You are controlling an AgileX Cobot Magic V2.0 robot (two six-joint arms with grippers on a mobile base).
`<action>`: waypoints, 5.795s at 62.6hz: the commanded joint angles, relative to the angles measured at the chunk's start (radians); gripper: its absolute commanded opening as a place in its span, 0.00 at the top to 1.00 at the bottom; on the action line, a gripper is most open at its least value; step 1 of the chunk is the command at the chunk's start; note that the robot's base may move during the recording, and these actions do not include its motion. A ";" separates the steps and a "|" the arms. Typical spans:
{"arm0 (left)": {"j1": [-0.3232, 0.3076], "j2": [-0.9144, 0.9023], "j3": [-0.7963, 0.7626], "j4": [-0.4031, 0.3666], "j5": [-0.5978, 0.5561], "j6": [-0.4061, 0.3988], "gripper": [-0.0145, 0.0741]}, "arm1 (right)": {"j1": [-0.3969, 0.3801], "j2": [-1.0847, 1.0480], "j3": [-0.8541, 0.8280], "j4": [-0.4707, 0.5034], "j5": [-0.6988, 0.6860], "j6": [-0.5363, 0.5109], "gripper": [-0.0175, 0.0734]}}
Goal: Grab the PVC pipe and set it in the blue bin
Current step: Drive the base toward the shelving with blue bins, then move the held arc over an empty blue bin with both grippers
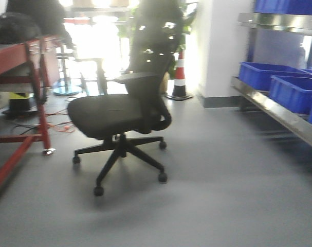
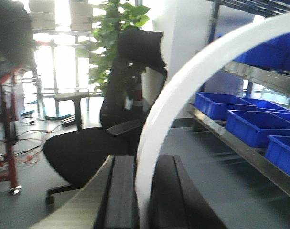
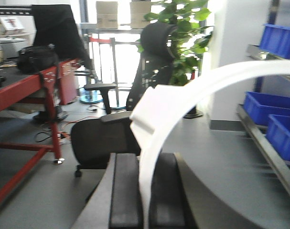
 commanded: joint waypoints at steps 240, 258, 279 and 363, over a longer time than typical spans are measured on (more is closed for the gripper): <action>-0.001 0.001 -0.002 -0.002 -0.029 -0.002 0.96 | 0.003 0.002 -0.001 -0.010 -0.027 -0.002 0.99; -0.001 0.001 -0.002 -0.002 -0.029 -0.002 0.96 | 0.003 0.002 -0.001 -0.010 -0.027 -0.002 0.99; -0.001 0.001 -0.002 -0.002 -0.029 -0.002 0.96 | 0.003 0.002 -0.001 -0.010 -0.027 -0.002 0.99; -0.001 0.001 -0.002 -0.009 -0.022 -0.002 0.96 | 0.003 0.002 -0.001 0.023 -0.147 -0.002 0.99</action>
